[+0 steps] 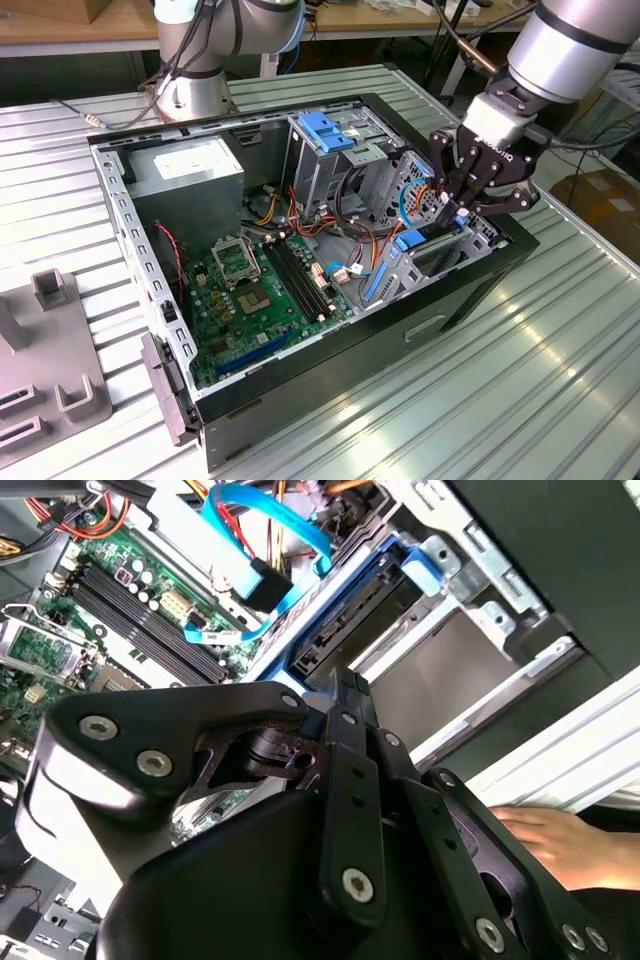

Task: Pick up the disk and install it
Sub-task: 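Insert the first disk wire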

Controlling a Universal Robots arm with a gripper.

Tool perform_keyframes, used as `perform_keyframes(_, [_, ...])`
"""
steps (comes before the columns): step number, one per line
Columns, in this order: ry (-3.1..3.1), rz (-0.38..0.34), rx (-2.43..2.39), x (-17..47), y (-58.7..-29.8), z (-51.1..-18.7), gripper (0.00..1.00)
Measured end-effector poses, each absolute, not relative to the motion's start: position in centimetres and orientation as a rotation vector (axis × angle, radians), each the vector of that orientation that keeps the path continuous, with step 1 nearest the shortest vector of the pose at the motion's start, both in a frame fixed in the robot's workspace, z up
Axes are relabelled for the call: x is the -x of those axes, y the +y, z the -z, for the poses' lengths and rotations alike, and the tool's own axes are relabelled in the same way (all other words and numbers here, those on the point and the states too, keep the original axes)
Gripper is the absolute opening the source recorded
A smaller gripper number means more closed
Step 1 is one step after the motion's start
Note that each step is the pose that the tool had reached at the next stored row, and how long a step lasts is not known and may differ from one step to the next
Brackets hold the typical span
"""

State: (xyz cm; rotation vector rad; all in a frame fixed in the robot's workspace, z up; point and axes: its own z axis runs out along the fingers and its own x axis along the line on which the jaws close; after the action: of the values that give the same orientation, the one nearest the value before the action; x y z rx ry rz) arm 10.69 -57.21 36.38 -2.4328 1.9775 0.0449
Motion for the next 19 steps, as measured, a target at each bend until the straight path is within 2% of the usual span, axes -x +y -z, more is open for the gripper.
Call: perform_keyframes(19, [1.976, -0.045, 2.434, -14.7, -56.8, -37.5, 0.1])
